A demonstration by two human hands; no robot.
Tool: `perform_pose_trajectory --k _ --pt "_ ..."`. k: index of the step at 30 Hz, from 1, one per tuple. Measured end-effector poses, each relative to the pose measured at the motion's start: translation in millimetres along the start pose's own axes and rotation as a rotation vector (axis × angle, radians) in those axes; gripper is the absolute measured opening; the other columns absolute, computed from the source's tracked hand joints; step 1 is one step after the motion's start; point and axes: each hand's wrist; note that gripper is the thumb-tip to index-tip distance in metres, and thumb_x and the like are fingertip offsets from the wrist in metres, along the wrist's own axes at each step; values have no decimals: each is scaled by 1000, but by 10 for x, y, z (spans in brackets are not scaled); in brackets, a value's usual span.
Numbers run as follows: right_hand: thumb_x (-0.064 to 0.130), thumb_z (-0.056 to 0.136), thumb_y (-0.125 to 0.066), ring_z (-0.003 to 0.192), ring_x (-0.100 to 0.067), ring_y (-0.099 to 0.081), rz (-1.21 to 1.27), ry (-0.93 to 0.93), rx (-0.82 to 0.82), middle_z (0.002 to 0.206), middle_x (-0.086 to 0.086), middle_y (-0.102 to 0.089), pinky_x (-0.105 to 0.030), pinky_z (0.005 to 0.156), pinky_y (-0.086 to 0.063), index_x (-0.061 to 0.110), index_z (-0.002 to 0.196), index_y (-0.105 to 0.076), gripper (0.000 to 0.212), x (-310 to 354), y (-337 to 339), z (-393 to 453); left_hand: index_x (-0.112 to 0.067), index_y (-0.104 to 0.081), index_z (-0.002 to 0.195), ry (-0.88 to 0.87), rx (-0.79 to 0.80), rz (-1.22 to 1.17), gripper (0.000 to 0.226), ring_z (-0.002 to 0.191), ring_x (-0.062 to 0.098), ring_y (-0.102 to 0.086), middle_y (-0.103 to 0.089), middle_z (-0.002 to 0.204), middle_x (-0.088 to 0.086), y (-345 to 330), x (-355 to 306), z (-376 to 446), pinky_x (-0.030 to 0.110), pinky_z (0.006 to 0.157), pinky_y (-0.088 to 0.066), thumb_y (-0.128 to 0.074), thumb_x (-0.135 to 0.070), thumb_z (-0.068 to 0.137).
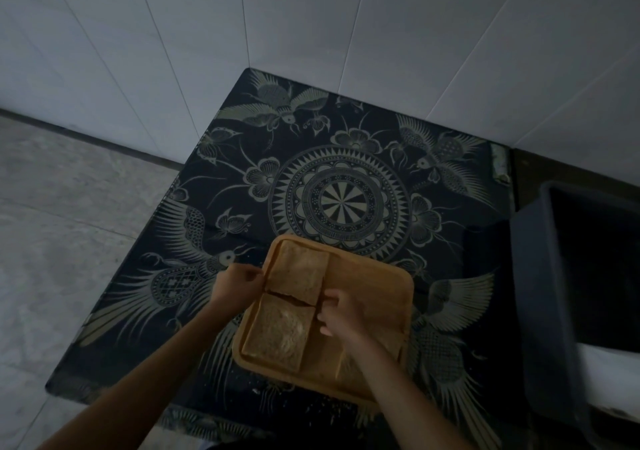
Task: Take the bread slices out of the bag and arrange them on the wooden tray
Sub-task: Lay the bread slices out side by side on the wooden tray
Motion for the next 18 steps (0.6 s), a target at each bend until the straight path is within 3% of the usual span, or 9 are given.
perform_pose_trajectory --k 2,5,8,13,18 --pt "9 104 -47 83 -8 -63 12 11 11 94 10 -60 -32 77 -61 20 130 -57 30 -15 -44 -7 -19 -82 93 -9 4 8 21 72 14 -73 -74 73 -7 -8 44 -33 26 56 -56 -61 -21 92" --pt "4 102 -52 90 -9 -64 61 4 29 100 9 -62 -27 73 -61 19 130 -58 31 -26 -86 17 -22 -80 101 -22 15 10 20 66 0 -65 -66 73 -19 -39 65 -91 12 50 -41 -61 -23 94" --pt "2 101 -55 97 -14 -65 97 -15 24 107 4 -60 -24 66 -61 17 133 -55 35 -13 -101 22 -23 -80 102 -16 5 11 21 64 -2 -63 -69 73 -16 -70 105 -123 13 50 -39 -61 -23 93" --pt "7 103 -54 97 -15 -68 74 10 10 112 0 -63 -19 59 -61 18 134 -57 33 26 -98 36 -23 -81 101 -35 13 -6 21 67 12 -71 -76 76 -7 -81 147 -148 17 51 -46 -62 -21 93" --pt "9 105 -52 100 -17 -68 71 7 -6 118 -3 -62 -20 59 -62 18 134 -57 32 -9 -109 32 -22 -81 104 -34 16 -40 21 66 9 -70 -75 75 -9 -94 167 -139 14 50 -44 -62 -21 93"
Point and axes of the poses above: each hand's wrist, its own z-axis towards the middle knuckle, its own y-axis out of the back of the hand, x = y × z
